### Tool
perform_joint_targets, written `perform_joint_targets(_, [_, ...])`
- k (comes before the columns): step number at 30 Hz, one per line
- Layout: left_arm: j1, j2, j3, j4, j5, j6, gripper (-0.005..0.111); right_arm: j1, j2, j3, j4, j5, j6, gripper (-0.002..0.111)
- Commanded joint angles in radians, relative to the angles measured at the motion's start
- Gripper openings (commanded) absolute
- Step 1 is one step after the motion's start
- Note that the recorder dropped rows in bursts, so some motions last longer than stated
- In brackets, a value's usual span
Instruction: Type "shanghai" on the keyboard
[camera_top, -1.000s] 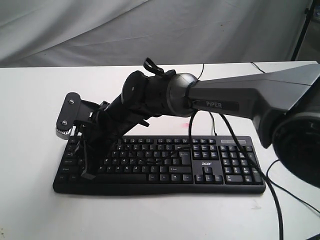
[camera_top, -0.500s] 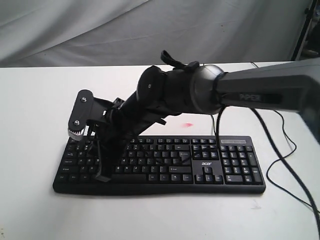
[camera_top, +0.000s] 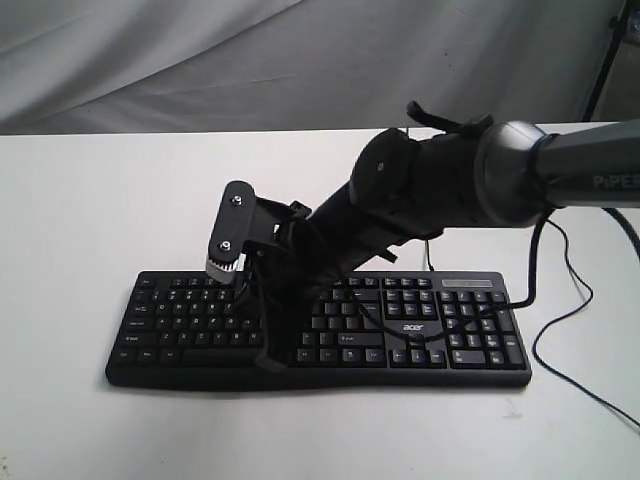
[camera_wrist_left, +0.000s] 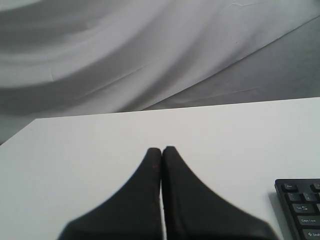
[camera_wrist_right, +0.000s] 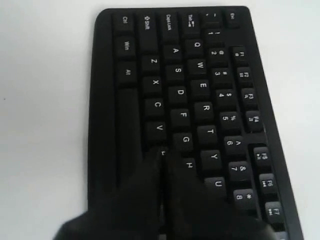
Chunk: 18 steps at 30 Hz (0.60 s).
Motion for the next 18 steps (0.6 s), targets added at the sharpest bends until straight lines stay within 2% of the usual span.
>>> perform_joint_targets(1, [-0.004, 0.003, 0.005, -0.001, -0.003, -0.003, 0.001, -0.037, -0.009, 0.035, 0.136, 0.044, -0.15, 0.0])
perform_joint_targets(5, [-0.004, 0.003, 0.005, -0.001, -0.003, -0.003, 0.001, -0.039, -0.006, 0.038, 0.222, 0.074, -0.229, 0.0])
perform_joint_targets(18, [-0.004, 0.003, 0.005, -0.001, -0.003, -0.003, 0.001, -0.039, 0.045, 0.038, 0.254, 0.038, -0.287, 0.0])
